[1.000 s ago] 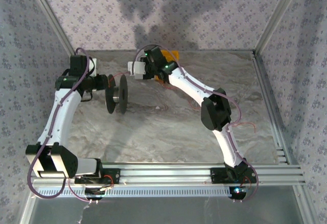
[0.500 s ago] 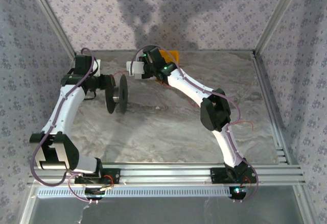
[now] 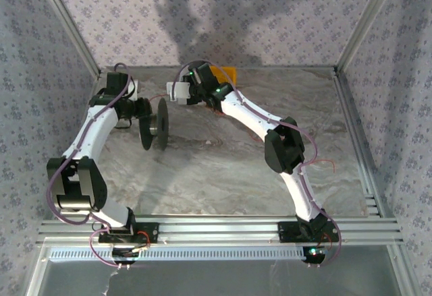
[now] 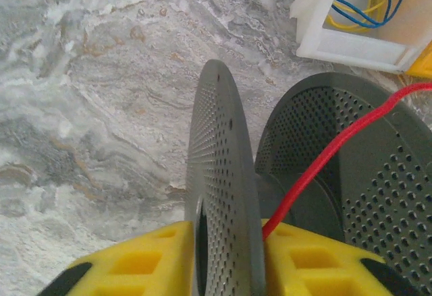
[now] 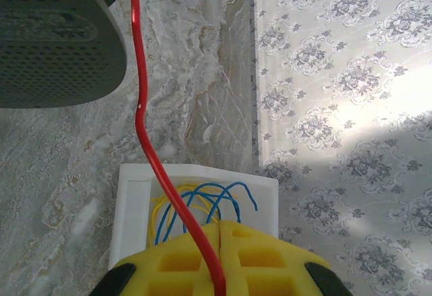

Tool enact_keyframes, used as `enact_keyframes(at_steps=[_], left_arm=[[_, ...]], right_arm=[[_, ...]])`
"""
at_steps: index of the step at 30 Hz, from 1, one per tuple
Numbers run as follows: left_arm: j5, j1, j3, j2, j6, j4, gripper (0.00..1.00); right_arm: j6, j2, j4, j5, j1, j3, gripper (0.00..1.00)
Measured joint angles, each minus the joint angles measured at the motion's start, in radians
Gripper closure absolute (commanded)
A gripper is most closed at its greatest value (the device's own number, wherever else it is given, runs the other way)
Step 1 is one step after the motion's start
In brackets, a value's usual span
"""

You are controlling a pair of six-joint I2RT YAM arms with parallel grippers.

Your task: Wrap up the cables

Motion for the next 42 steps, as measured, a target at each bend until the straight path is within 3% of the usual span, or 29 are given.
enact_keyframes(at_steps=[4,11,15,18,20,23,25,30,31,32,37,42], left_arm=[[0.002,0.000,0.014,0.014,0.008,-0.005,1.00],[0.007,-0.002,0.069,0.056,0.013,-0.047,1.00],[-0.012,-0.016,0.096,0.060,0.027,-0.085,1.00],[-0.032,-0.034,0.119,0.060,0.038,-0.100,1.00],[-0.040,-0.048,0.129,0.060,0.044,-0.100,1.00],[-0.059,-0.071,0.133,0.060,0.050,-0.101,1.00],[-0.069,-0.084,0.133,0.060,0.052,-0.102,1.00],[-0.076,-0.100,0.139,0.025,0.052,-0.121,1.00],[-0.077,-0.099,0.148,0.014,0.052,-0.130,1.00],[-0.076,-0.099,0.163,0.005,0.052,-0.139,1.00],[-0.048,-0.100,0.208,-0.055,0.051,-0.144,1.00],[-0.008,-0.101,0.258,-0.086,0.051,-0.154,1.00]], right_arm=[[0.001,0.002,0.001,-0.009,0.000,-0.002,1.00],[0.013,0.003,0.001,-0.013,-0.002,-0.002,1.00],[0.050,0.003,-0.027,-0.046,-0.010,0.012,0.95],[0.087,0.001,-0.055,-0.089,-0.026,0.035,0.85],[0.115,-0.005,-0.076,-0.126,-0.040,0.047,0.71],[0.158,-0.030,-0.113,-0.172,-0.058,0.058,0.33],[0.183,-0.054,-0.135,-0.204,-0.070,0.061,0.22],[0.280,-0.146,-0.179,-0.305,-0.110,0.063,0.11],[0.304,-0.170,-0.185,-0.327,-0.123,0.063,0.02],[0.327,-0.192,-0.191,-0.348,-0.138,0.063,0.00],[0.459,-0.321,-0.195,-0.426,-0.242,0.027,0.00],[0.545,-0.523,-0.101,-0.475,-0.357,-0.254,0.00]])
